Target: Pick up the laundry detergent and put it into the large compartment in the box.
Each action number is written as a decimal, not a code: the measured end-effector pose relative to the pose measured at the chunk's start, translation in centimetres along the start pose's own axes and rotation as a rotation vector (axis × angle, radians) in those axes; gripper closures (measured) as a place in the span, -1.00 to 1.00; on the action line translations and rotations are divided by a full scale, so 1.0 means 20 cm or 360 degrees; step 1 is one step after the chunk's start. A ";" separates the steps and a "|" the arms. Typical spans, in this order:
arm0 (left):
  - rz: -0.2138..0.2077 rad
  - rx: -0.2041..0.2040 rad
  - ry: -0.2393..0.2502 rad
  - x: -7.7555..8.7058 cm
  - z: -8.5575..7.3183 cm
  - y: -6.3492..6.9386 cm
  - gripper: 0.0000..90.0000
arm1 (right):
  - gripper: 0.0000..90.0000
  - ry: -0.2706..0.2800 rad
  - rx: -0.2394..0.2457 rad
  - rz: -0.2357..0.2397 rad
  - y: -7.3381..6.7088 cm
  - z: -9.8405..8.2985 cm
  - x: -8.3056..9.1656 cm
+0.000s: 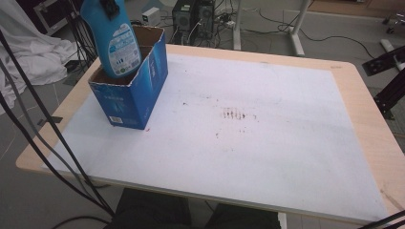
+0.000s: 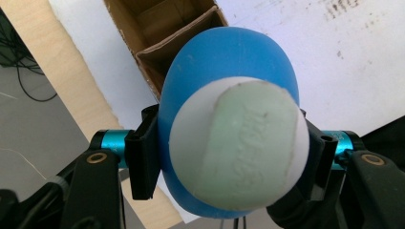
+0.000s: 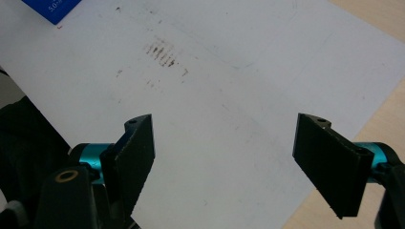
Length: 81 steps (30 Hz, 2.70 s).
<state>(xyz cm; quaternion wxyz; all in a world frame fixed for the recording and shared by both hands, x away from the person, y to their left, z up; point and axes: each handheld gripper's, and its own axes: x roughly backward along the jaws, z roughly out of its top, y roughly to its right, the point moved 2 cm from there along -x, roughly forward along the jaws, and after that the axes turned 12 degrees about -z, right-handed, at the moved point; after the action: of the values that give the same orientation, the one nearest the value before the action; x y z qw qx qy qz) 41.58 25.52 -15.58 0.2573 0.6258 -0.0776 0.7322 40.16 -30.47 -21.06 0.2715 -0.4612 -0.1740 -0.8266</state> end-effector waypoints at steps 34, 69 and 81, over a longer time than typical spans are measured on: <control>0.0012 -0.0136 -0.0215 -0.43 -0.06 -0.08 -0.16 | -0.52 0.0016 -0.0023 -0.0012 0.02 -0.03 0.02; 0.0011 -0.0164 -0.0263 -0.63 -0.10 -0.11 -0.16 | -0.52 0.0012 -0.0035 -0.0010 0.03 -0.05 0.01; 0.0000 -0.0160 -0.0273 -0.66 -0.11 -0.12 -0.16 | -0.52 0.0005 -0.0035 -0.0009 0.03 -0.06 0.00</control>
<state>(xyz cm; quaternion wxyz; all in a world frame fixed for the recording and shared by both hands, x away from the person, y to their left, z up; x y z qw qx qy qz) 41.82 24.90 -29.10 0.2809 0.6726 -0.1360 0.6710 39.69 -31.53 -21.55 0.2645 -0.4623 -0.1658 -0.8300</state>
